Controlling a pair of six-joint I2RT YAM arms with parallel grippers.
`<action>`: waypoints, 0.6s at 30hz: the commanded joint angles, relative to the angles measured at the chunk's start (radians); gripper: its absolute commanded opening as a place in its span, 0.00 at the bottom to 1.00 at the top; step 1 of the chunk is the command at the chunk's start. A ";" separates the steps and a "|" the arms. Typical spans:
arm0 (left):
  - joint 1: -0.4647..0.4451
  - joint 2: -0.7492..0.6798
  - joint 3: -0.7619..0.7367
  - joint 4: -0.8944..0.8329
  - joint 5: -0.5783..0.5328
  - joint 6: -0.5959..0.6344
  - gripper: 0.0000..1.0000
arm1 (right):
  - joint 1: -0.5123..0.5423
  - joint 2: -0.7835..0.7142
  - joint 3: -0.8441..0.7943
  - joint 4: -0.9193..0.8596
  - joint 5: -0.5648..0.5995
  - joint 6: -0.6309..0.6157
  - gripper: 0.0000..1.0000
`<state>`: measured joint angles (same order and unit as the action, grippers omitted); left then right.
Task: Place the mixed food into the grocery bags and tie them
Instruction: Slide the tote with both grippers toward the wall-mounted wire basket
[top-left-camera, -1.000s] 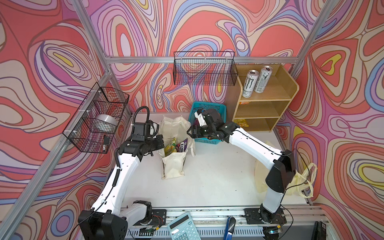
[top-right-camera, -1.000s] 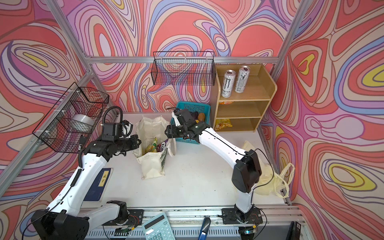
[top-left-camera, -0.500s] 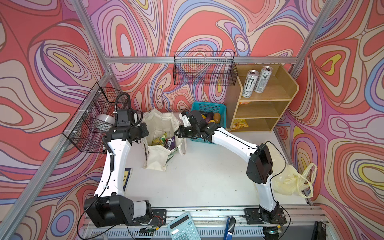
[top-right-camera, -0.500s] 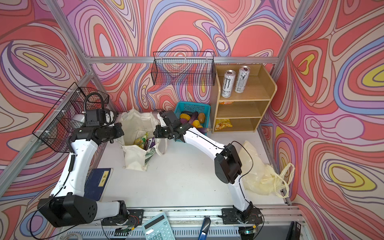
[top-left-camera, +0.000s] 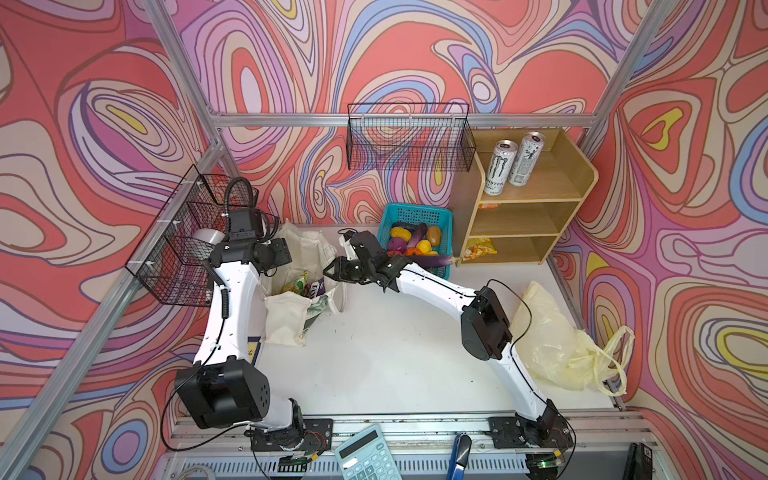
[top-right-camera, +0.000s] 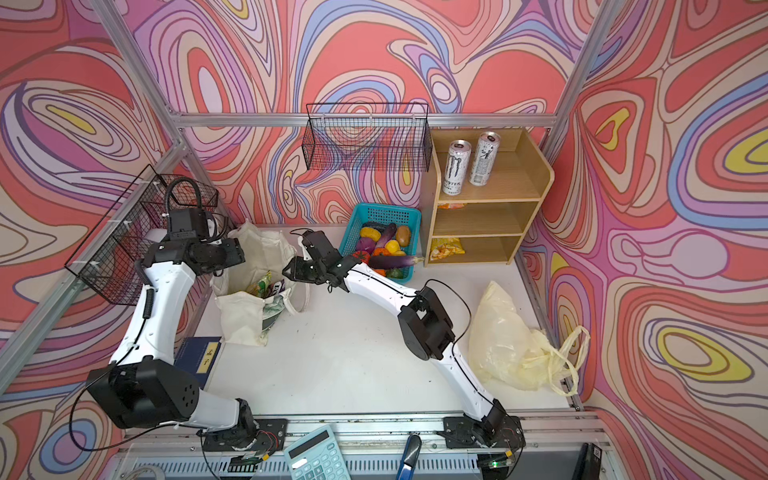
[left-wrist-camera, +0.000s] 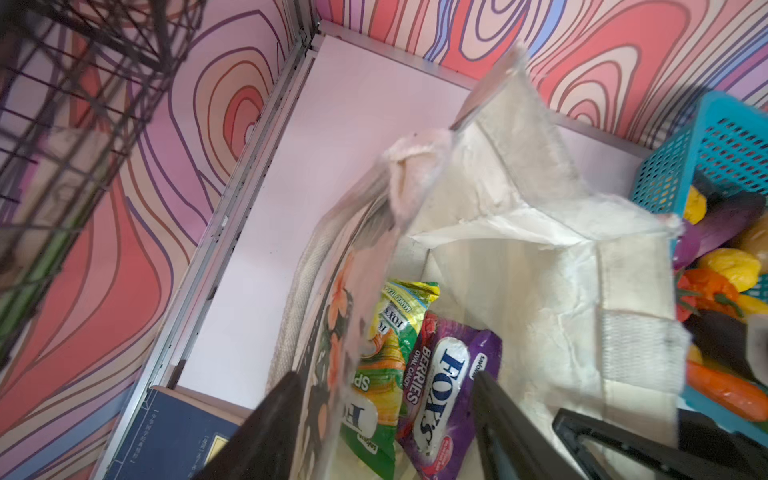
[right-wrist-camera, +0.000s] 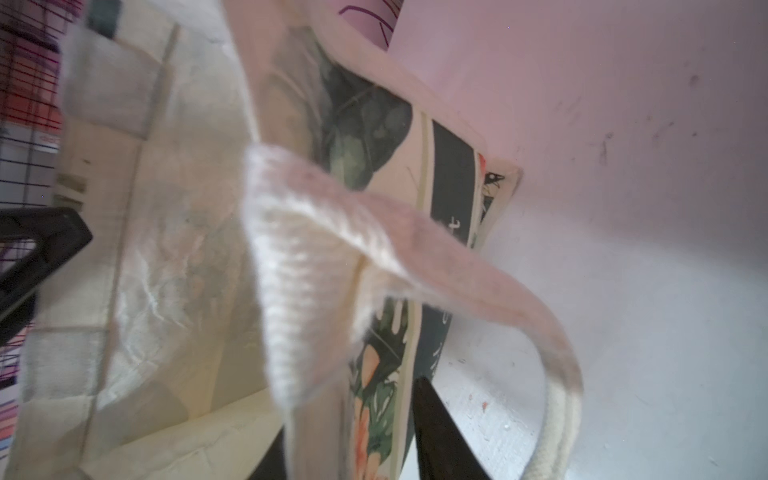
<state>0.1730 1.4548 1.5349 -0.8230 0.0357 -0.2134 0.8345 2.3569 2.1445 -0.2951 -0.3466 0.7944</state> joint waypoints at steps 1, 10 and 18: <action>0.004 -0.059 0.037 0.024 0.045 -0.024 0.92 | 0.008 -0.043 0.028 0.024 -0.021 -0.015 0.53; 0.005 -0.143 0.048 0.050 0.235 -0.115 1.00 | 0.007 -0.122 0.050 0.052 -0.089 -0.034 0.58; -0.001 -0.229 0.004 0.083 0.384 -0.192 1.00 | -0.005 -0.236 -0.073 0.181 -0.158 0.014 0.59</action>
<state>0.1719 1.2659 1.5578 -0.7700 0.3344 -0.3580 0.8333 2.1941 2.1136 -0.1761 -0.4690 0.7948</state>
